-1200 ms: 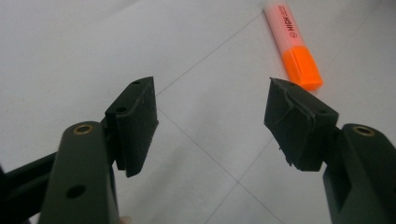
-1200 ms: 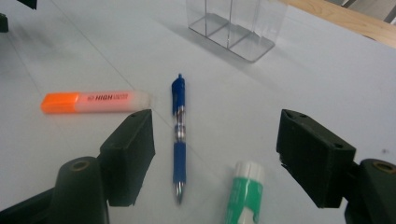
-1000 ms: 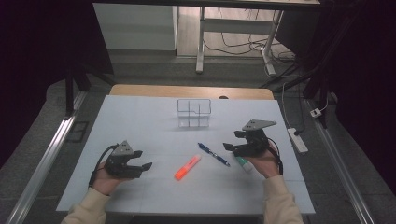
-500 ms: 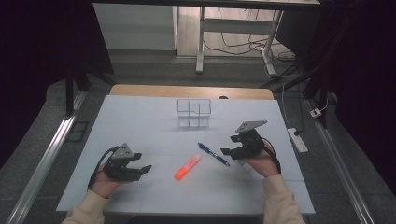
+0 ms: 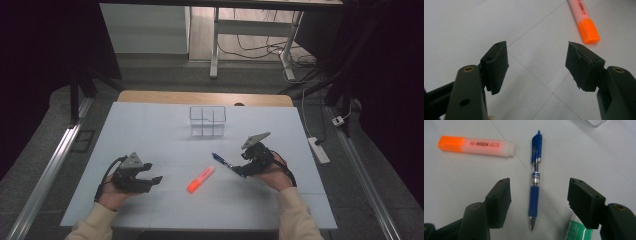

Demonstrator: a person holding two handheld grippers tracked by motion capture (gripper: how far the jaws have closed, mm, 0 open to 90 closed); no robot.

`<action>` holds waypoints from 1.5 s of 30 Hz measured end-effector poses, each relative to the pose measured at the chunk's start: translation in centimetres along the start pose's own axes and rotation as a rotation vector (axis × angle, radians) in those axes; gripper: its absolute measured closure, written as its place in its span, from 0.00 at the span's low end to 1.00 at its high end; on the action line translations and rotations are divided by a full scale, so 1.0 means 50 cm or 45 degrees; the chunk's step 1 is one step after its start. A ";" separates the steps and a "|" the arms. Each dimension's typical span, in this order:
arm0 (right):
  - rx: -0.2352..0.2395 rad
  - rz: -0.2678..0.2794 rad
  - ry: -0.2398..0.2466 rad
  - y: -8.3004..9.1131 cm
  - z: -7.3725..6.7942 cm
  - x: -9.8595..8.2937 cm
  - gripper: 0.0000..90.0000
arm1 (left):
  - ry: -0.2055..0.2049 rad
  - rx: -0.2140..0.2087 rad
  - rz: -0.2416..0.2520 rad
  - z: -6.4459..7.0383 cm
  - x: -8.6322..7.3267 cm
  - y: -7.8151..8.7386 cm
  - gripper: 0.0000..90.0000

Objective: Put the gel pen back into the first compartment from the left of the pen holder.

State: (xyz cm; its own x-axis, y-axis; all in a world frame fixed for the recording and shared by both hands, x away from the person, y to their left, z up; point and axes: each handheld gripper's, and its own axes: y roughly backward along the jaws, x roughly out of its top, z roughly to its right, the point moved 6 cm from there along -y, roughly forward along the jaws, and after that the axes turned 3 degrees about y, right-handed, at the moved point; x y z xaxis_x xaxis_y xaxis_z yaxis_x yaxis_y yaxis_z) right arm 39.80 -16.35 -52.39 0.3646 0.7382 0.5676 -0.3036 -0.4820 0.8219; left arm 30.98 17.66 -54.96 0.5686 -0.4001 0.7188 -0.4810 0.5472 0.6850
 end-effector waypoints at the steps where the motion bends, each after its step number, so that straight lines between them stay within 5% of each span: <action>1: -0.001 -0.018 -0.002 -0.004 -0.002 -0.001 0.41 | -0.001 0.002 0.000 0.000 0.000 0.000 0.38; 23: 0.000 -0.236 0.033 -0.062 -0.005 -0.020 0.67 | -0.017 0.009 -0.028 -0.001 -0.005 -0.004 0.38; 35: 0.006 -0.271 0.057 -0.067 -0.017 -0.013 0.87 | -0.025 0.011 -0.031 0.003 -0.005 -0.006 0.39; 45: 0.017 -0.253 0.059 -0.066 -0.014 -0.014 0.88 | -0.020 0.014 -0.027 0.000 -0.006 -0.004 0.39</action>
State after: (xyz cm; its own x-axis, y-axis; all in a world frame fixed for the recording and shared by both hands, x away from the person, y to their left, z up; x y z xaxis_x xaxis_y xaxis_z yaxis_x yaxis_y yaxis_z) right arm 39.91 -14.95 -55.52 0.3753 0.8399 0.3920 -0.2181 -0.3310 0.9181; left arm 30.92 17.69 -55.29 0.5682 -0.4227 0.7060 -0.4763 0.5306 0.7011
